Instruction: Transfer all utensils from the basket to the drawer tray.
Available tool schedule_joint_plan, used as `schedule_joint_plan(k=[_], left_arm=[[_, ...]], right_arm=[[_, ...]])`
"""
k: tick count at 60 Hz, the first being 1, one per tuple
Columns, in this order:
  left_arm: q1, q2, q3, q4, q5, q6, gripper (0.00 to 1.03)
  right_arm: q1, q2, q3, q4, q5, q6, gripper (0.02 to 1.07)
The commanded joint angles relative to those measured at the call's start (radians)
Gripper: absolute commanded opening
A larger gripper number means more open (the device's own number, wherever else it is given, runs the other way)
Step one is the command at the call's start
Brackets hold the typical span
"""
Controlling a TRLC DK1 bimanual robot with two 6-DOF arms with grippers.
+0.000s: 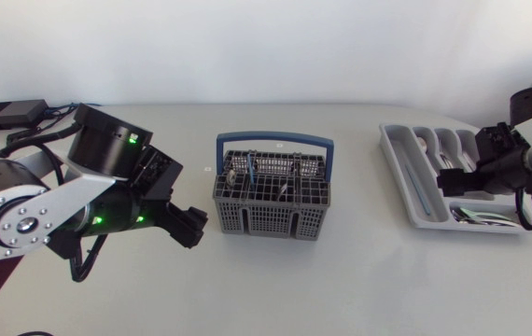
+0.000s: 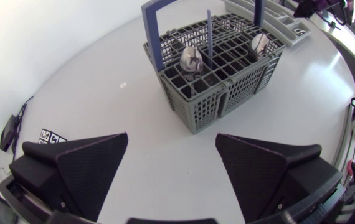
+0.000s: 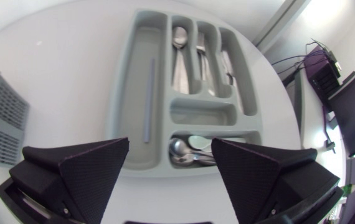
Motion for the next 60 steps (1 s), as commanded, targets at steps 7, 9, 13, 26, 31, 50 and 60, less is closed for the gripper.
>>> schedule_joint_plan(k=[7,9,13,26,31,50,60], left_arm=[[-0.009,-0.004,-0.024,-0.003,-0.009,0.007,0.99],[-0.009,-0.004,-0.024,-0.003,-0.009,0.007,0.99],[-0.009,-0.004,-0.024,-0.005,-0.010,0.006,0.99],[-0.009,-0.004,-0.024,-0.005,-0.012,0.006,0.99],[-0.009,-0.003,-0.025,-0.003,-0.012,0.007,0.99],[-0.011,0.020,-0.007,-0.003,-0.029,0.007,0.99],[-0.012,0.036,0.012,-0.001,-0.039,0.007,0.99]], right_arm=[[0.198,-0.193,-0.025,-0.127,-0.081,0.202,1.02],[0.249,-0.223,-0.036,-0.138,-0.081,0.238,1.02],[0.356,-0.278,-0.057,-0.141,-0.081,0.296,1.02],[0.623,-0.291,0.006,-0.199,-0.098,0.491,1.02],[0.686,-0.246,0.038,-0.216,-0.143,0.583,1.02],[0.812,-0.099,0.102,-0.152,-0.153,0.799,0.93],[0.815,-0.021,0.127,-0.072,-0.192,0.854,0.69]])
